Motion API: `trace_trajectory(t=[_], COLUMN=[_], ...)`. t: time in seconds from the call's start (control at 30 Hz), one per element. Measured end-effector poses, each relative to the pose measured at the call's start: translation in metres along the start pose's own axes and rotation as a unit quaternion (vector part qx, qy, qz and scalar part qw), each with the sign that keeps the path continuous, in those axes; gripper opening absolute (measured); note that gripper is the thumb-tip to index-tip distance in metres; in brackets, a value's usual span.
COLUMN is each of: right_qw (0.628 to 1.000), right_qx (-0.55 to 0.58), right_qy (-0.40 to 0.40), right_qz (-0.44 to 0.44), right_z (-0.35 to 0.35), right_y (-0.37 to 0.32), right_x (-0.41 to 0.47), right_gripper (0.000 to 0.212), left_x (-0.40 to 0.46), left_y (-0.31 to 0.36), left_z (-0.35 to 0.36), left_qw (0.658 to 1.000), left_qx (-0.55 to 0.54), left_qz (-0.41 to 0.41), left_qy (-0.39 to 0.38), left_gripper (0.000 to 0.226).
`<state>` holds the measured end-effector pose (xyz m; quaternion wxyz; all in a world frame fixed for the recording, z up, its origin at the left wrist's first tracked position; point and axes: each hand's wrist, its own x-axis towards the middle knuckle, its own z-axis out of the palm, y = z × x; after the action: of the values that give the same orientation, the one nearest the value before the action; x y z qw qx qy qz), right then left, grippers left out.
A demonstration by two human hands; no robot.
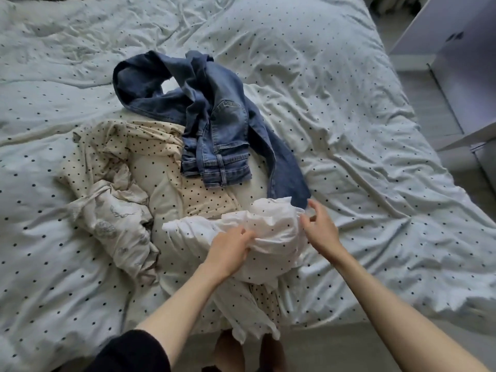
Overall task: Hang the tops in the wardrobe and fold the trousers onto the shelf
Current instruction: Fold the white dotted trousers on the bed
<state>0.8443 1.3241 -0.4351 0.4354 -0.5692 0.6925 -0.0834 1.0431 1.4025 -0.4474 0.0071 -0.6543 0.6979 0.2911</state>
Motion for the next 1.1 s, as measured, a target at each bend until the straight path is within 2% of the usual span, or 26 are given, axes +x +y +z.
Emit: trace_trajectory(t=[0.07, 0.13, 0.23, 0.3, 0.37, 0.43, 0.5, 0.57, 0.63, 0.7, 0.77, 0.8, 0.83, 0.9, 0.93, 1.0, 1.1], right_qw=[0.996, 0.993, 0.992, 0.99, 0.991, 0.993, 0.993, 0.984, 0.966, 0.947, 0.932, 0.928, 0.929, 0.944, 0.956, 0.981, 0.994], right_qx=[-0.043, -0.059, -0.043, -0.031, -0.022, -0.042, -0.086, -0.145, -0.196, -0.22, -0.229, -0.23, -0.228, -0.206, -0.187, -0.121, 0.097], right_qy=[-0.084, -0.106, -0.103, -0.101, -0.103, -0.1, -0.081, -0.046, -0.016, 0.013, 0.037, 0.042, 0.035, 0.006, -0.005, -0.012, -0.036], right_qz=[0.003, 0.008, 0.062, 0.092, 0.079, 0.039, -0.018, -0.09, -0.167, -0.236, -0.28, -0.289, -0.29, -0.257, -0.227, -0.148, -0.029], right_z=[0.005, 0.007, 0.002, -0.008, -0.016, -0.023, -0.029, -0.037, -0.046, -0.058, -0.071, -0.078, -0.085, -0.098, -0.103, -0.11, -0.12], right_y=[0.001, 0.005, 0.017, 0.025, 0.03, 0.029, 0.026, 0.021, 0.017, 0.014, 0.015, 0.018, 0.021, 0.032, 0.039, 0.053, 0.059], right_x=[0.005, 0.003, 0.0, 0.0, -0.004, -0.011, -0.021, -0.033, -0.046, -0.062, -0.075, -0.082, -0.086, -0.089, -0.09, -0.092, -0.094], right_gripper=[0.046, 0.037, 0.028, 0.026, 0.015, 0.007, 0.006, 0.007, 0.013, 0.013, 0.01, 0.009, 0.009, 0.009, 0.009, 0.007, 0.011], left_x=[-0.006, -0.012, -0.018, -0.019, -0.017, -0.012, -0.001, 0.011, 0.024, 0.033, 0.038, 0.038, 0.038, 0.036, 0.033, 0.025, 0.009], left_y=[-0.006, -0.015, -0.03, -0.034, -0.029, -0.017, -0.002, 0.013, 0.031, 0.053, 0.07, 0.078, 0.084, 0.091, 0.096, 0.103, 0.113], left_z=[0.0, -0.004, -0.01, -0.014, -0.018, -0.028, -0.043, -0.059, -0.072, -0.078, -0.078, -0.077, -0.077, -0.076, -0.078, -0.081, -0.083], left_qw=[0.999, 0.997, 0.993, 0.993, 0.991, 0.99, 0.986, 0.985, 0.995, 0.994, 0.983, 0.975, 0.972, 0.979, 0.983, 0.982, 0.967], left_qx=[-0.014, -0.03, -0.027, -0.005, -0.018, -0.051, -0.097, -0.128, -0.093, -0.075, -0.152, -0.195, -0.216, -0.2, -0.182, -0.171, -0.181], left_qz=[-0.033, -0.067, -0.106, -0.119, -0.128, -0.129, -0.121, -0.061, 0.022, 0.054, 0.026, -0.005, -0.03, -0.017, 0.007, 0.073, 0.176], left_qy=[0.015, 0.034, 0.032, -0.003, -0.043, -0.026, 0.058, 0.096, 0.03, -0.052, -0.104, -0.103, -0.085, -0.031, -0.01, 0.013, 0.035], left_gripper=[0.018, 0.008, 0.013, 0.014, 0.029, 0.037, 0.039, 0.044, 0.063, 0.082, 0.098, 0.099, 0.088, 0.033, 0.013, 0.011, 0.014])
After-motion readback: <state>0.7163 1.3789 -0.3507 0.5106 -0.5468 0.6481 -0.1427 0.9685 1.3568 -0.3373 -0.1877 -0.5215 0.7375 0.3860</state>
